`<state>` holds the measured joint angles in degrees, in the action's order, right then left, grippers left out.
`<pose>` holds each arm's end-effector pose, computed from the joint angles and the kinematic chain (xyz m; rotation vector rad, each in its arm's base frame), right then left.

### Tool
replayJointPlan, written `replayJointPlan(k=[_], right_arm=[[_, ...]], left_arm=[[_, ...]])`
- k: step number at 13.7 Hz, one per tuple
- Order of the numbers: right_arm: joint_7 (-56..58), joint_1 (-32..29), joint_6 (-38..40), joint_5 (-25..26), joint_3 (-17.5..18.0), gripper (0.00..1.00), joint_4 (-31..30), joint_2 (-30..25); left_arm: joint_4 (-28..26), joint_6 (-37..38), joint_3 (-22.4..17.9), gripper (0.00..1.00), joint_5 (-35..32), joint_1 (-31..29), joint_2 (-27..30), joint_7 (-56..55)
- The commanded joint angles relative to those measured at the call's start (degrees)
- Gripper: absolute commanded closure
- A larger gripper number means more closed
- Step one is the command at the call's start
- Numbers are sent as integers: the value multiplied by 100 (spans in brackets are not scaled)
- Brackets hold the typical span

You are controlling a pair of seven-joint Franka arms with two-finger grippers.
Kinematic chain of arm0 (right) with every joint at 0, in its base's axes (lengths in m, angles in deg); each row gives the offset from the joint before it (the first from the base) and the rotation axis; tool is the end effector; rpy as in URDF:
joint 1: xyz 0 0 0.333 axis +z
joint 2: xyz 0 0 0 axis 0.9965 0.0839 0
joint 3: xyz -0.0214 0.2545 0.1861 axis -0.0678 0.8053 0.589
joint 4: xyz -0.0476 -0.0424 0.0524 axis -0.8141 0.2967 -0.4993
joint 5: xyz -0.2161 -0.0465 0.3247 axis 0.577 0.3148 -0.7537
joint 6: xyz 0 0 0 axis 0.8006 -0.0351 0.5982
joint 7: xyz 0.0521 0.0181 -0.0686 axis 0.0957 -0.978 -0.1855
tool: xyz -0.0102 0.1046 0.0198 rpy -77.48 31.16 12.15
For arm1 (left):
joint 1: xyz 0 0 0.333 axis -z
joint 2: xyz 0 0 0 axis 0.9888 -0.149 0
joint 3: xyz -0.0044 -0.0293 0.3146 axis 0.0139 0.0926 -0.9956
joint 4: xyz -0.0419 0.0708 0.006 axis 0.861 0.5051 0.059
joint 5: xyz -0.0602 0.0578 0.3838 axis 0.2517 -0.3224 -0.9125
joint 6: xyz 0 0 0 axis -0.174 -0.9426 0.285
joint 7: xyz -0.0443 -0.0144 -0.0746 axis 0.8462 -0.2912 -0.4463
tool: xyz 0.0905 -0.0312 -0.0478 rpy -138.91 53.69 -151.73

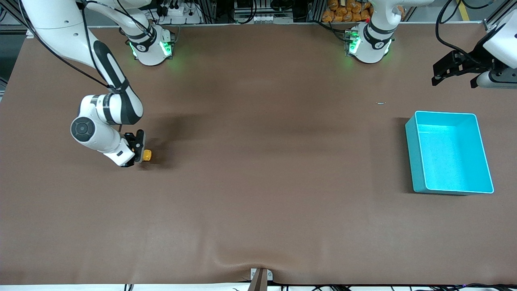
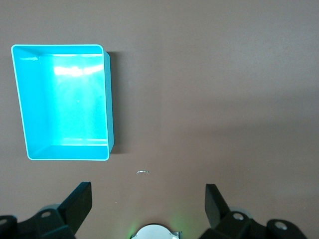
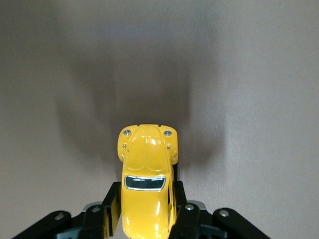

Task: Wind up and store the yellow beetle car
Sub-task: 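Drag the held car backward along the table with the right gripper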

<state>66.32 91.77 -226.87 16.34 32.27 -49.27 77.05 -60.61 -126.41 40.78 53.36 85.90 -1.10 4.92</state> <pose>0.5449 0.0054 0.1897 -2.2253 -2.1603 0.1579 0.5130 -0.0579 0.6629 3.1291 -0.1083 -0.0684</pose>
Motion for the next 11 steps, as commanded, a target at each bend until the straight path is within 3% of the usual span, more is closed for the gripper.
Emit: replayJointPlan(k=[1,11], right_arm=[[120,-157,-62,80,44,73,-31,6],[621,-588,-71,89,35,72,92,156]], left_arm=[[-41,-19,24,0,-106,10,29,-131],[-94,-11,32,0,-88,19,29,-307]])
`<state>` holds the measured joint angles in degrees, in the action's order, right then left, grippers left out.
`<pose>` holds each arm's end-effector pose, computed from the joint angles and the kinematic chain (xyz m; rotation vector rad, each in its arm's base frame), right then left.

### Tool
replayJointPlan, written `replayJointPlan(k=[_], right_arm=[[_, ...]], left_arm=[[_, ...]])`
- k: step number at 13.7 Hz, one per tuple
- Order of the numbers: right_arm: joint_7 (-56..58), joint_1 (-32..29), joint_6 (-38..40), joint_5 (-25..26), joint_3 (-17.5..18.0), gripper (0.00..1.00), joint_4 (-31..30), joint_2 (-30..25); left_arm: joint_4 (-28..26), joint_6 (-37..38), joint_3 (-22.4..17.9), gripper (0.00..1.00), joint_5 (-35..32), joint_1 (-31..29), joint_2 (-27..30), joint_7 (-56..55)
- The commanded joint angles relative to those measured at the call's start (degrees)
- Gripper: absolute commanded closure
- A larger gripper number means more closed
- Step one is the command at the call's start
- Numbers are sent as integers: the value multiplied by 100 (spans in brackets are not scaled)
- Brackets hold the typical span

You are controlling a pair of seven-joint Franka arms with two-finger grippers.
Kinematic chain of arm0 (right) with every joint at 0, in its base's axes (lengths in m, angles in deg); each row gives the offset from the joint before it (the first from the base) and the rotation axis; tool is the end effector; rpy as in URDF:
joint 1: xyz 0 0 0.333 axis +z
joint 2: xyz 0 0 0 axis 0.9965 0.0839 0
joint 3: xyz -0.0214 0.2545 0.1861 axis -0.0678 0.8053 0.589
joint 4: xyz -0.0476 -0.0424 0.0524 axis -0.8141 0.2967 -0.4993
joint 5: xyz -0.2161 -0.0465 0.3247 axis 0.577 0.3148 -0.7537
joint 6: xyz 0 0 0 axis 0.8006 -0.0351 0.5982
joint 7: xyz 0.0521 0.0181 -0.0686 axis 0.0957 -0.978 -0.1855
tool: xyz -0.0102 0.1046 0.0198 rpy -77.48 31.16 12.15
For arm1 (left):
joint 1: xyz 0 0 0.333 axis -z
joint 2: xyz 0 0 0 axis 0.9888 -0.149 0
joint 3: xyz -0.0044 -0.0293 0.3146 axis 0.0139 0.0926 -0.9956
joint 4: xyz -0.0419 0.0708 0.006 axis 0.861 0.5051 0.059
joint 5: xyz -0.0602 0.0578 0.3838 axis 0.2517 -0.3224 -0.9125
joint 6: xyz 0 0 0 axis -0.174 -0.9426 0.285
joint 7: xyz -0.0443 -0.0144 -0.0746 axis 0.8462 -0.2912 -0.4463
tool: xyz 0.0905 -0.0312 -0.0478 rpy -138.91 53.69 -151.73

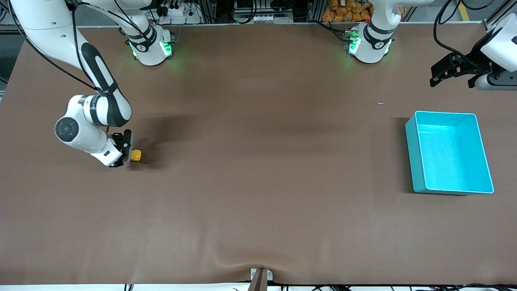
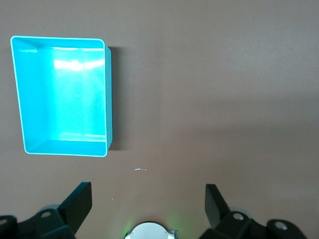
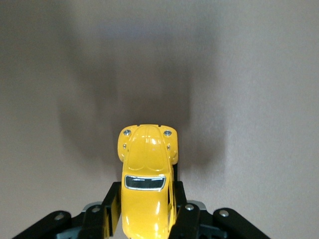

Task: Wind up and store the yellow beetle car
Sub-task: 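Drag the held car backward along the table with the right gripper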

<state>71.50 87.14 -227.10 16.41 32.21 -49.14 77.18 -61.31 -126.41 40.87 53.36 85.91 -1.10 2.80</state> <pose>0.5446 -0.0392 0.1896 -2.2116 -2.1681 0.1495 0.5130 -0.0588 0.6573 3.1321 -0.0530 -0.0878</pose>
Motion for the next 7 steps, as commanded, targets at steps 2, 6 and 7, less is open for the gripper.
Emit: replayJointPlan(k=[2,6,7], right_arm=[[129,-230,-47,91,42,72,79,143],[384,-450,-47,91,42,71,97,204],[524,-477,-56,91,42,71,114,213]], left_arm=[[-85,-11,24,0,-88,18,30,-122],[-173,-20,24,0,-71,1,30,-455],[-217,-20,24,0,-79,1,30,-587]])
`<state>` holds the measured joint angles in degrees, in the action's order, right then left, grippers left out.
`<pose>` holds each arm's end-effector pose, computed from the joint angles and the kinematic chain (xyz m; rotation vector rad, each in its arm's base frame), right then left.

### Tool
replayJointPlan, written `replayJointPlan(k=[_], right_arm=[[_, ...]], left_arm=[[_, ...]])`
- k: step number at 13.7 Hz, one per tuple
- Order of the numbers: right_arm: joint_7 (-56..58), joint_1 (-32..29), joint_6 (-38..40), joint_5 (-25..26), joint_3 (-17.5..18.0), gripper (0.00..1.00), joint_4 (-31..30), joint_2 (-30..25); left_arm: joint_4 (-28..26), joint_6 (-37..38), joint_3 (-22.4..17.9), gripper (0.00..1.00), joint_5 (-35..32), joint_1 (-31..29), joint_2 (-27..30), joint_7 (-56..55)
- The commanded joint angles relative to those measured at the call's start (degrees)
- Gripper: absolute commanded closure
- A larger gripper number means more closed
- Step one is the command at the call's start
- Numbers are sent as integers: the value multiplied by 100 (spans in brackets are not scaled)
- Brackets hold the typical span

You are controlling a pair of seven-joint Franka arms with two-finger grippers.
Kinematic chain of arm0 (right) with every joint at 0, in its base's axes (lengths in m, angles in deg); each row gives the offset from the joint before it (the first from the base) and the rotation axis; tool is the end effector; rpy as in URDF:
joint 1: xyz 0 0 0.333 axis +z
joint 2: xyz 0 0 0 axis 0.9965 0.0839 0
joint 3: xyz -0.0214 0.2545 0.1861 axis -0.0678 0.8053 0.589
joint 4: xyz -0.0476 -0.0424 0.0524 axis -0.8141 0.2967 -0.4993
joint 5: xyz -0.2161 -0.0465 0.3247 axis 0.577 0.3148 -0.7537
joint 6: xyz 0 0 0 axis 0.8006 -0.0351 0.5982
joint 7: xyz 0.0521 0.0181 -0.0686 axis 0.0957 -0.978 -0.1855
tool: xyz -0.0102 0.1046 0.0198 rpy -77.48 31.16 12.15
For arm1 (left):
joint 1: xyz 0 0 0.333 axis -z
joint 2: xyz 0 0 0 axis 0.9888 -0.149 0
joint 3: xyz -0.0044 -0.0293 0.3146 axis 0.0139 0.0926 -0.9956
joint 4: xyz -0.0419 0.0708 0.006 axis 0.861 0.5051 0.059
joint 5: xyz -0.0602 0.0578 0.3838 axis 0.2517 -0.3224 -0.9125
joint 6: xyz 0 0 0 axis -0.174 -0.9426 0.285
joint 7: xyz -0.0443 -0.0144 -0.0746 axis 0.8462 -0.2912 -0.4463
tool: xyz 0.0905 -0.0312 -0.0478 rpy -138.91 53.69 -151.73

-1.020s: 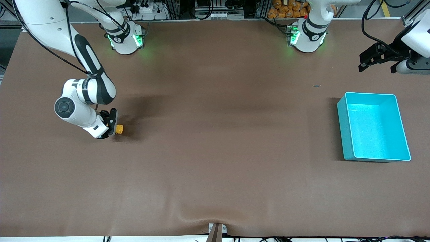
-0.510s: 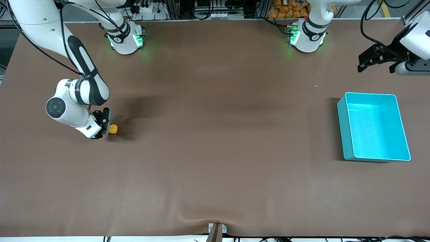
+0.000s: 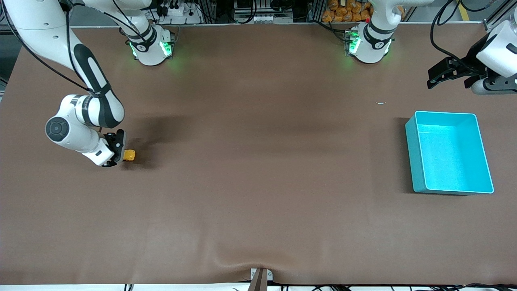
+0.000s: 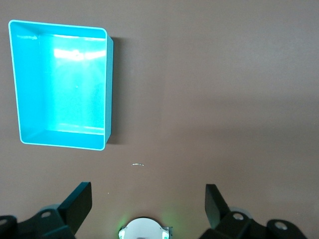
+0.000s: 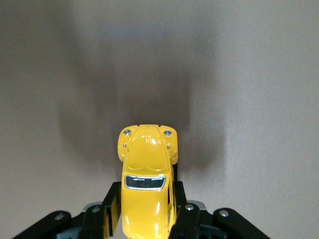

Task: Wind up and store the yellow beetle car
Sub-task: 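Drag the held car backward along the table with the right gripper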

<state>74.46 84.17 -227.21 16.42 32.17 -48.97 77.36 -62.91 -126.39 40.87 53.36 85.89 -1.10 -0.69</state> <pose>0.5427 -0.0679 0.1891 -2.2101 -2.1655 0.1449 0.5129 -0.0586 0.6445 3.1359 0.0434 -0.1322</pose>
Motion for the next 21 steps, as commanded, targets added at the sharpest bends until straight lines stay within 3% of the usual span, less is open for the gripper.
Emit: replayJointPlan(k=[1,16,18,20,21], right_arm=[[342,-249,-45,82,45,71,133,222],[756,-821,-28,82,54,63,230,310],[765,-847,51,73,54,41,396,310],[739,-848,173,38,54,0,554,284],[738,-935,549,3,45,0,825,292]], left_arm=[[-111,-22,24,0,-79,12,38,-395],[-252,-268,15,0,149,-59,56,-1346],[-269,-268,6,0,175,-59,56,-1355],[-269,-268,6,0,175,-59,56,-1355],[-269,-277,15,0,175,-59,65,-1355]])
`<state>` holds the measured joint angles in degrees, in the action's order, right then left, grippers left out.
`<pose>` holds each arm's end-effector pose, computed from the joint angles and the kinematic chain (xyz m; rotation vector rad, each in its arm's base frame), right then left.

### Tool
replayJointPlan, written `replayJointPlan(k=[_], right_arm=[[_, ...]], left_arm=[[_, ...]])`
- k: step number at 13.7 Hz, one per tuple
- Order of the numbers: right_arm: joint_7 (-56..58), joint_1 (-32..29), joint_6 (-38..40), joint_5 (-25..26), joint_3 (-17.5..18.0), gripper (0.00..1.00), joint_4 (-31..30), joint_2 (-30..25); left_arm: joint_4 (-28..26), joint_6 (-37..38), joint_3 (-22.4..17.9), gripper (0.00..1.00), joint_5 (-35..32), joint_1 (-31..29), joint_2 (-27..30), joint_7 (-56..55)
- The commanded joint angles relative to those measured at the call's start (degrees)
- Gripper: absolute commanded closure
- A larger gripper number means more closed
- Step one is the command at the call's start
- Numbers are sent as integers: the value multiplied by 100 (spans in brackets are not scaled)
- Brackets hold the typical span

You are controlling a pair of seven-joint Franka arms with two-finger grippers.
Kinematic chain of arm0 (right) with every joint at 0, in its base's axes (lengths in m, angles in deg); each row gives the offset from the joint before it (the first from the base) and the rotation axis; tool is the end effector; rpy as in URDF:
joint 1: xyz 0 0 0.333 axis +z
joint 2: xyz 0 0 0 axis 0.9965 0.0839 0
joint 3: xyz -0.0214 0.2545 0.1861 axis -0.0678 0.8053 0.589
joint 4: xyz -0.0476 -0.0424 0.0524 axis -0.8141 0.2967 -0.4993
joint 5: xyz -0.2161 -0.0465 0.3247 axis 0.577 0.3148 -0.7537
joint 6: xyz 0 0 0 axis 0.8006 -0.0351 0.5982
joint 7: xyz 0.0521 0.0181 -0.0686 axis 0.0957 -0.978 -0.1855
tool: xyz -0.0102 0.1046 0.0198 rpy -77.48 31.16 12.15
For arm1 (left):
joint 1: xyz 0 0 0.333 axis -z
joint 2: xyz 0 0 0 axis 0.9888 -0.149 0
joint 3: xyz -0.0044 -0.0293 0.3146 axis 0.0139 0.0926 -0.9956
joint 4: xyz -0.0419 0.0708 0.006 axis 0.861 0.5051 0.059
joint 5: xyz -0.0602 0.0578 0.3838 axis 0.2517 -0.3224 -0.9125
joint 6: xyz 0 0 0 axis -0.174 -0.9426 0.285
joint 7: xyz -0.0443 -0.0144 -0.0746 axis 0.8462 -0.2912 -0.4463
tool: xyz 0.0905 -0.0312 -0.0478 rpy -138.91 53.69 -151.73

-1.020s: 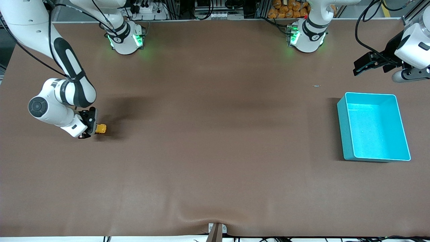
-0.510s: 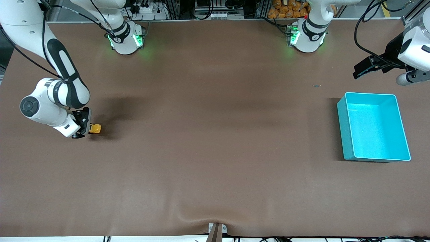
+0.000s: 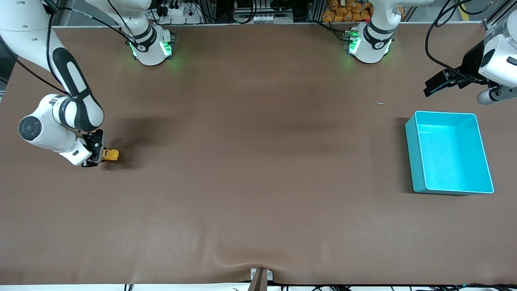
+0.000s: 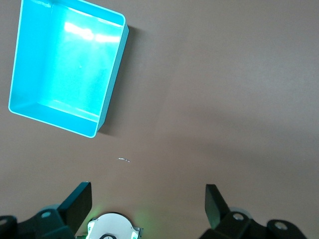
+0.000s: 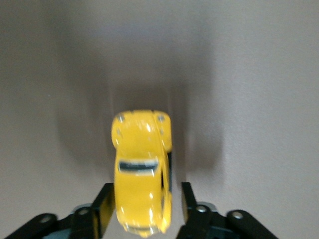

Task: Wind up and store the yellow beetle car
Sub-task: 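Open the right gripper to release the car, then lift away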

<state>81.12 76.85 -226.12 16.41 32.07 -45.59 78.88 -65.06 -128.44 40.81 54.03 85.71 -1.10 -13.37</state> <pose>0.5465 -0.1412 0.1937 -2.2251 -2.1541 0.1287 0.5164 -0.0580 0.6301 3.1089 0.3954 -0.1387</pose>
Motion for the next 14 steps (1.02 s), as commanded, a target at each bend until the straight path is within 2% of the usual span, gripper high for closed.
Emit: replayJointPlan(k=[1,3,4,14], right_arm=[[99,-360,1018,3,64,0,837,149],[117,-501,1908,-6,64,0,1322,140],[125,-563,2077,-14,73,0,1394,131],[143,-924,2342,-348,73,0,1385,96]], left_arm=[[-54,-80,21,0,108,-41,65,-87],[-54,-80,21,0,108,-41,65,-87],[-54,-80,21,0,108,-41,65,-87],[-106,-89,12,0,108,-41,65,-87]])
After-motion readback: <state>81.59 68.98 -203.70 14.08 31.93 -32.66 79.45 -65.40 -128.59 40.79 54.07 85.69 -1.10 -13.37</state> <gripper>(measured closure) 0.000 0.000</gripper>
